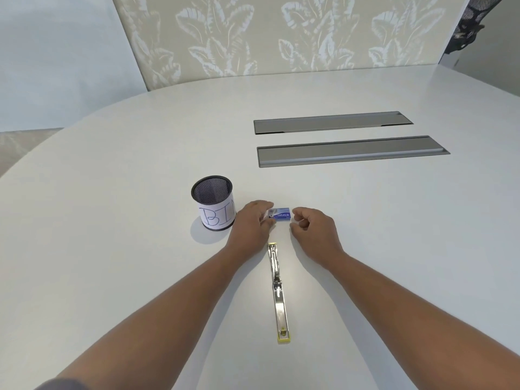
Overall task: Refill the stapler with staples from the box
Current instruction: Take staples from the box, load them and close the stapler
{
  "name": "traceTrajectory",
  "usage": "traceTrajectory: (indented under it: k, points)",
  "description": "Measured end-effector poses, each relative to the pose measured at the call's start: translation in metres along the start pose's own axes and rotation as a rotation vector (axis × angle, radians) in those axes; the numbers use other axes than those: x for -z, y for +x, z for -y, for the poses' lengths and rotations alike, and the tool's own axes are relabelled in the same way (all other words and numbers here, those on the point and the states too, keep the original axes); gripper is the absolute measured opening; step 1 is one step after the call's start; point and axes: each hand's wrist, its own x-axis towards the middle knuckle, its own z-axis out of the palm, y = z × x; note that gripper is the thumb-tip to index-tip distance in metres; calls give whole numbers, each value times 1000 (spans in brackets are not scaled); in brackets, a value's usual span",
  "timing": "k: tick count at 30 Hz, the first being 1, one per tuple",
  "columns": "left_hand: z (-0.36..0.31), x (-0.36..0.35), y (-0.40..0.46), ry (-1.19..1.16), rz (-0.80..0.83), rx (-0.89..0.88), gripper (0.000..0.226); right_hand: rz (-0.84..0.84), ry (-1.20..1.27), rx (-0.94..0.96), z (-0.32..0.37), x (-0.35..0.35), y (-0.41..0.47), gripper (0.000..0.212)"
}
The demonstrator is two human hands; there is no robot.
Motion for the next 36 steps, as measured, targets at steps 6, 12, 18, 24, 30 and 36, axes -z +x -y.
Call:
traceTrajectory:
  k: [6, 12, 18, 24, 30, 36]
  points:
    - [-1, -5, 14, -13, 53, 19, 48, -7, -11, -5, -1, -3, 7, 32]
    - [-6, -5, 22, 13, 74, 16, 38, -12, -44, 12, -2, -5, 7, 25]
    - [-10, -1, 27, 0, 97, 63, 29, 1, -12, -8, -5, -5, 13, 32]
    - [-10, 1, 32, 20, 150, 100, 33, 16, 14, -10, -5, 2, 20, 29]
    - [-11, 2, 36, 54, 183, 87, 30, 106, 4, -16, -10, 7, 33, 40]
    - [-12, 1, 35, 54, 181, 95, 28, 208, 7, -17, -11, 13, 47, 31]
